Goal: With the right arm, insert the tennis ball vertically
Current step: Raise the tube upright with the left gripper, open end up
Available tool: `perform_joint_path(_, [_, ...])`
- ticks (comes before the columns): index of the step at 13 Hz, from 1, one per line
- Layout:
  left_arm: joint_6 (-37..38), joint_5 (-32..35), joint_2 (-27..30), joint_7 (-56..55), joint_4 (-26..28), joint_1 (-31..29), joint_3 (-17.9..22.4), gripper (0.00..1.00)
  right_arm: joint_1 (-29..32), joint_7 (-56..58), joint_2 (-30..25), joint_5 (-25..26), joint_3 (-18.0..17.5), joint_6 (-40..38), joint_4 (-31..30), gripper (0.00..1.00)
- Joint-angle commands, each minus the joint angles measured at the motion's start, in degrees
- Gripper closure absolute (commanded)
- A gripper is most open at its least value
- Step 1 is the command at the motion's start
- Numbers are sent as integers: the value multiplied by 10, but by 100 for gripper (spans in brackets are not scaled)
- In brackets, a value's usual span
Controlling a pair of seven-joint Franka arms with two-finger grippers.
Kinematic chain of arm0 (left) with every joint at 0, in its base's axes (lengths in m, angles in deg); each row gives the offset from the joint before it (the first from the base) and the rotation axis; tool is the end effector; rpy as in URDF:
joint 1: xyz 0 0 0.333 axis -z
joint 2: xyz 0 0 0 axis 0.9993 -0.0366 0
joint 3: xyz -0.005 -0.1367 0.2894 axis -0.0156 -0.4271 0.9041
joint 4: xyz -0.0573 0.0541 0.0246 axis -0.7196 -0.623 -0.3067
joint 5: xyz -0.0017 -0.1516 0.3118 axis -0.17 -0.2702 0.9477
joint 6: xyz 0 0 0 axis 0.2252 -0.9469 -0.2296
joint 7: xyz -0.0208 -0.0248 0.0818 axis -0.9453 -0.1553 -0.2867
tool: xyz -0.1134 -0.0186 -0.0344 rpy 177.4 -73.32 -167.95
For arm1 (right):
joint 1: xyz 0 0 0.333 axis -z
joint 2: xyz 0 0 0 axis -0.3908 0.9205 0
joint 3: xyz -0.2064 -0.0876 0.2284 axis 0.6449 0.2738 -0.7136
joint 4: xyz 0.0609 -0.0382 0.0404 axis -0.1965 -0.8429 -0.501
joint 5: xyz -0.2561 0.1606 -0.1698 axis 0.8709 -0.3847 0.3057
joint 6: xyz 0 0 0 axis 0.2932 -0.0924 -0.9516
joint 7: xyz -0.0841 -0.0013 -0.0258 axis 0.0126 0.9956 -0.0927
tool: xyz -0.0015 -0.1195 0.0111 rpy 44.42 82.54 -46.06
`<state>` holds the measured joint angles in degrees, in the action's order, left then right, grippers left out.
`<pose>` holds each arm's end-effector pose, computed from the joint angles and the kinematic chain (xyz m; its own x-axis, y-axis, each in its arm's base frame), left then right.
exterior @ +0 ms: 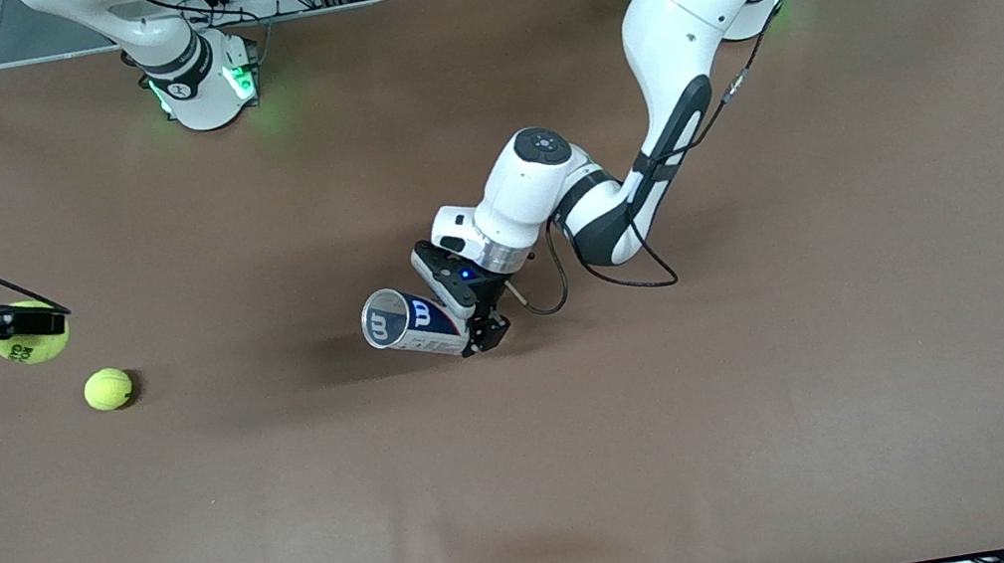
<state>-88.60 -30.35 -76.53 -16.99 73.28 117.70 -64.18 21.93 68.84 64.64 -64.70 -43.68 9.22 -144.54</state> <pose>0.5066 -0.5256 0.2584 0.3421 -0.6827 0.6456 -0.8596 -0.5049 -0.0785 0.5814 0.0056 0.5603 0.9604 -0.1573 -0.2298 -0.1685 -0.9853 -0.0299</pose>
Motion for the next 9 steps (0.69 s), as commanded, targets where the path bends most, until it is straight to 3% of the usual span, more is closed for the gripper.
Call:
perform_joint_path(1, [-71, -8, -23, -14, -2, 9, 6, 24, -23, -58, 9, -5, 0, 11, -1, 100])
perform_joint_path(5, [-183, -8, -69, -13, -5, 9, 7, 24, -66, -172, 25, -10, 0, 60, -1, 100])
perform_joint_path(9, [-237, -8, -97, -12, -7, 10, 14, 24, -104, -259, 44, -10, 0, 101, -1, 100])
